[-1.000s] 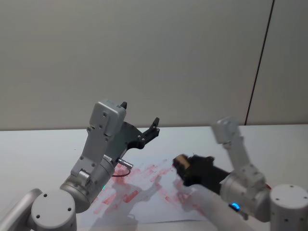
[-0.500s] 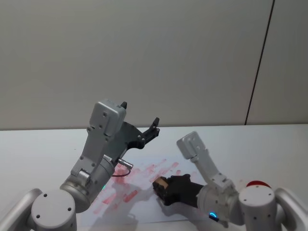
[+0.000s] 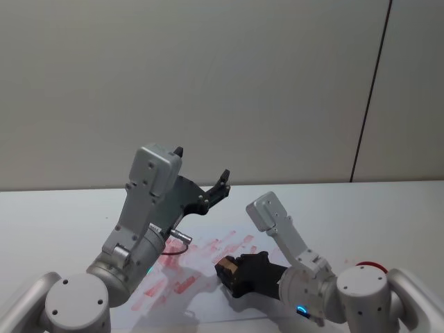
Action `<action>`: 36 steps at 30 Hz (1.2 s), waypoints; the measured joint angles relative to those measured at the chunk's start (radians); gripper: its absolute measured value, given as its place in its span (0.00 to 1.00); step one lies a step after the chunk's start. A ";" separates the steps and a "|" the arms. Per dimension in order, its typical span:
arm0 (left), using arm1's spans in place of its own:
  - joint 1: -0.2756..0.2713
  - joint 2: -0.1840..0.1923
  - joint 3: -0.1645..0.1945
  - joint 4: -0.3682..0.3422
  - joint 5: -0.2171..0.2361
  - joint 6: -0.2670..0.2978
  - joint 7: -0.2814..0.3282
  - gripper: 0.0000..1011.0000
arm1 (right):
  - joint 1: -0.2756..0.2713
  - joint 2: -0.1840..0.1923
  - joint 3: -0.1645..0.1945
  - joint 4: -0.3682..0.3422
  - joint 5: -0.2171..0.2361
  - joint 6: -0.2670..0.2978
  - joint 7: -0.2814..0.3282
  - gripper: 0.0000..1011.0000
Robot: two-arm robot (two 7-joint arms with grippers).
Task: Use the one hand to pick up the stamp and affix it onto the A4 paper.
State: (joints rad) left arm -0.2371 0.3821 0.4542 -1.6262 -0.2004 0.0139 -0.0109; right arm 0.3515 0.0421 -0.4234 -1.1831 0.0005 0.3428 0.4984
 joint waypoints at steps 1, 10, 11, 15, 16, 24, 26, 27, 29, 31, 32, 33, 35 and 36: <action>0.000 0.000 0.000 0.000 0.000 0.000 0.000 0.99 | -0.002 0.003 0.001 -0.004 0.003 -0.005 -0.001 0.22; 0.000 0.000 0.000 0.000 0.000 0.000 0.000 0.99 | -0.027 0.037 0.034 -0.103 0.053 -0.035 -0.035 0.22; 0.000 0.000 0.000 0.000 0.000 0.000 0.000 0.99 | -0.027 0.037 0.034 -0.103 0.053 -0.035 -0.035 0.22; 0.000 0.000 0.000 0.000 0.000 0.000 0.000 0.99 | -0.047 0.064 0.061 -0.162 0.081 -0.050 -0.064 0.22; 0.000 0.000 0.000 0.000 0.000 0.000 0.000 0.99 | -0.051 0.071 0.067 -0.174 0.085 -0.052 -0.069 0.22; 0.000 0.000 0.000 0.000 0.000 0.000 0.000 0.99 | -0.106 0.144 0.124 -0.264 0.124 -0.054 -0.126 0.22; 0.000 0.000 0.000 0.000 0.000 0.000 0.000 0.99 | -0.121 0.161 0.136 -0.279 0.130 -0.048 -0.136 0.21; 0.000 0.000 0.000 0.000 0.000 0.000 0.000 0.99 | -0.137 0.179 0.147 -0.294 0.134 -0.042 -0.145 0.22; 0.000 0.000 0.000 0.000 0.000 0.000 0.000 0.99 | -0.152 0.194 0.157 -0.306 0.139 -0.035 -0.156 0.22; 0.000 0.000 0.000 0.000 0.000 0.000 0.000 0.99 | -0.165 0.208 0.166 -0.316 0.143 -0.030 -0.162 0.22; 0.000 0.000 0.000 0.000 0.000 0.000 0.000 0.99 | -0.172 0.215 0.171 -0.321 0.144 -0.028 -0.167 0.22; 0.000 0.000 0.000 0.000 0.000 0.000 0.000 0.99 | -0.187 0.230 0.180 -0.332 0.147 -0.024 -0.174 0.22; 0.000 0.000 0.000 0.000 0.000 0.000 0.000 0.99 | -0.203 0.246 0.190 -0.343 0.149 -0.017 -0.184 0.22; 0.000 0.000 0.000 0.000 0.000 0.000 0.000 0.99 | -0.209 0.253 0.193 -0.347 0.150 -0.016 -0.186 0.22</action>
State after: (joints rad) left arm -0.2371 0.3821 0.4542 -1.6262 -0.2004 0.0139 -0.0109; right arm 0.1425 0.2947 -0.2303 -1.5304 0.1507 0.3272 0.3125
